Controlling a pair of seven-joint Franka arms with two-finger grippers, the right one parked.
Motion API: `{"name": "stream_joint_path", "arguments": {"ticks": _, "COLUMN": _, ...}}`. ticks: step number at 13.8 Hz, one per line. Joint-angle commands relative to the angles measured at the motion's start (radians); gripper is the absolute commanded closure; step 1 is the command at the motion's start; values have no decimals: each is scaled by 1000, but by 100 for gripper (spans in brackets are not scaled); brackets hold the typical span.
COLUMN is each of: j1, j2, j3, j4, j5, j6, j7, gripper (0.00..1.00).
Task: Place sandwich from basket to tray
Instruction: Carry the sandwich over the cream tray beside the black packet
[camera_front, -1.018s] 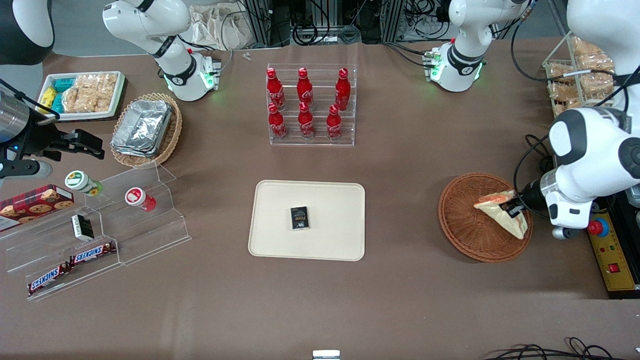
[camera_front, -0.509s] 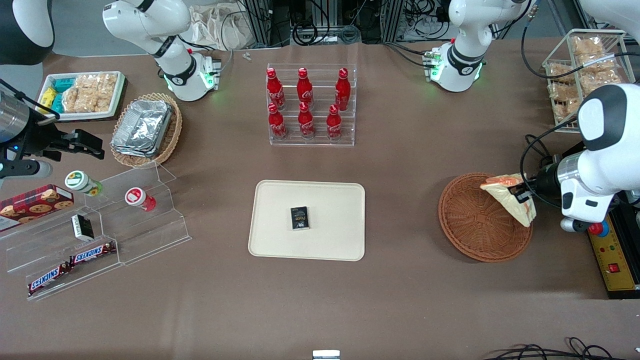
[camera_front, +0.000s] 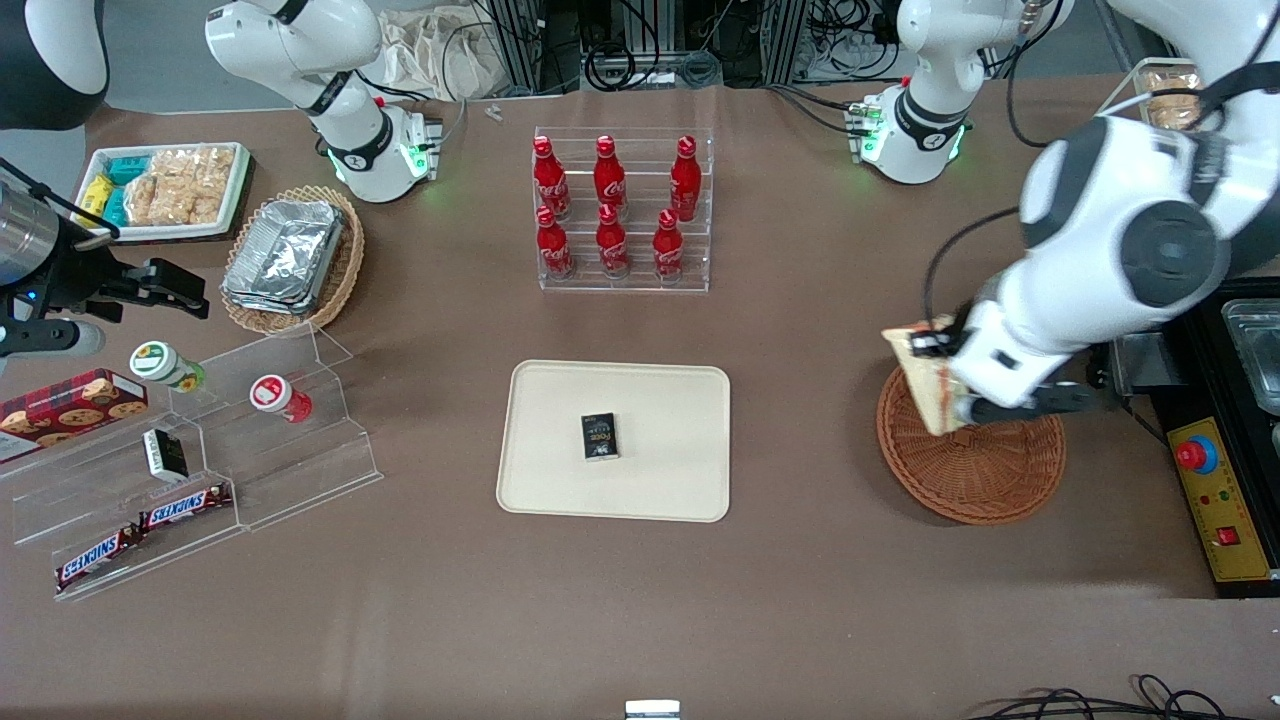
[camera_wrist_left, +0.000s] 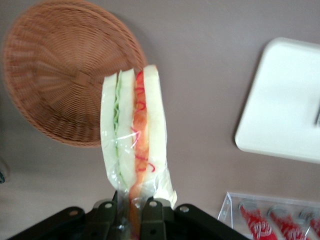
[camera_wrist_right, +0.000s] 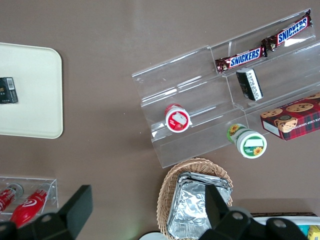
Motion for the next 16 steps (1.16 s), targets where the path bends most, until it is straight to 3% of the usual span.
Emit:
{"name": "stream_joint_path", "arguments": {"ticks": 1, "j1": -70, "j2": 83, "j3": -35, "j4": 22, "j5": 64, "j6": 40, "j7": 19, "gripper": 93}}
{"name": "stream_joint_path", "arguments": {"ticks": 6, "j1": -198, "j2": 231, "j3": -34, "j4": 19, "j5": 78, "j6": 277, "j7": 1, "gripper": 93}}
{"name": "stream_joint_path", "arguments": {"ticks": 12, "j1": -295, "j2": 438, "j3": -31, "j4": 25, "j5": 270, "j6": 475, "j7": -154, "gripper": 93}}
{"name": "stream_joint_path", "arguments": {"ticks": 16, "j1": -333, "j2": 485, "j3": -29, "j4": 29, "j5": 298, "j6": 532, "j7": -185, "gripper": 93}}
